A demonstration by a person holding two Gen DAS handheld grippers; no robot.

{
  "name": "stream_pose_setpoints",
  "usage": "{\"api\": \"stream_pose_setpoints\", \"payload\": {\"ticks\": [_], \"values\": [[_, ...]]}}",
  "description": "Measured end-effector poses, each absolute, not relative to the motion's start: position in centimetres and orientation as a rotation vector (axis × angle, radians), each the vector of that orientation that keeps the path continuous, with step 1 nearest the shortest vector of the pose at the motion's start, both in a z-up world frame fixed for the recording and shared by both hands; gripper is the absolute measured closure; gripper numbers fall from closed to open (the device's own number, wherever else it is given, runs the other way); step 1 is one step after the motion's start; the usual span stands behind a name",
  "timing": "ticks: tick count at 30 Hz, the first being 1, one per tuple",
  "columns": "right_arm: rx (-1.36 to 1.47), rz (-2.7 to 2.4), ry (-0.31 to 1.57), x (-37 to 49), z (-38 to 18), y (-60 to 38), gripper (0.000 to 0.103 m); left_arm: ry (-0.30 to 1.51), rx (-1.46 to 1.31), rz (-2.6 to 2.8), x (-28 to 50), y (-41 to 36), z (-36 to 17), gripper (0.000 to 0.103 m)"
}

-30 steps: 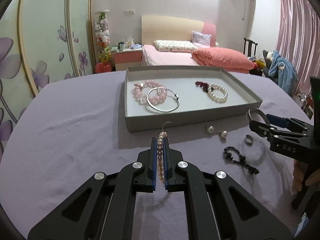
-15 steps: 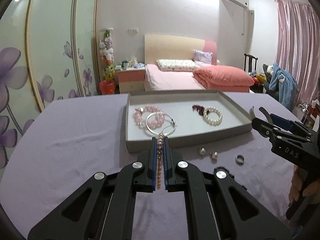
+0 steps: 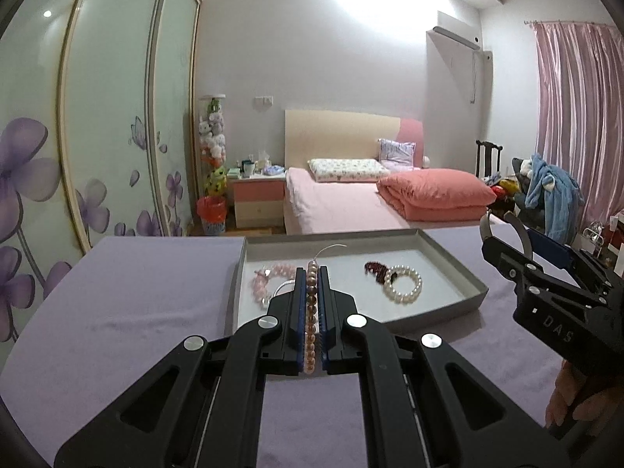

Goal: Organize jewelry
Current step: 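Grasp the silver cuff bangle with the right tool while the left tool lifts the pink pearls, then carry the pink pearl bracelet and silver cuff into the tray and open both tools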

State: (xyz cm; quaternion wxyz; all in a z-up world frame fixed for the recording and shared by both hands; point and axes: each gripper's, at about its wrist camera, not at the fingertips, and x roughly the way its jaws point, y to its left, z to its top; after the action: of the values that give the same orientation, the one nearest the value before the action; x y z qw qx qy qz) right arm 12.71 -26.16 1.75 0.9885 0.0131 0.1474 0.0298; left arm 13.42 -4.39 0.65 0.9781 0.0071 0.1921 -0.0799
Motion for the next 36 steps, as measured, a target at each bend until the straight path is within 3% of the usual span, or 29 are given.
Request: {"api": "stream_pose_setpoints", "payload": {"ticks": [20,36], "values": [[0.072,-0.001,0.242,19.1,2.5,-25.9,0.038,0.358,-0.009,-0.145,18.8,-6.0,0.0,0.097],[0.084,0.005,0.419,25.8,-0.9,-25.9,0.038,0.457,-0.028,-0.161,23.4,-5.9,-2.0,0.097]]}}
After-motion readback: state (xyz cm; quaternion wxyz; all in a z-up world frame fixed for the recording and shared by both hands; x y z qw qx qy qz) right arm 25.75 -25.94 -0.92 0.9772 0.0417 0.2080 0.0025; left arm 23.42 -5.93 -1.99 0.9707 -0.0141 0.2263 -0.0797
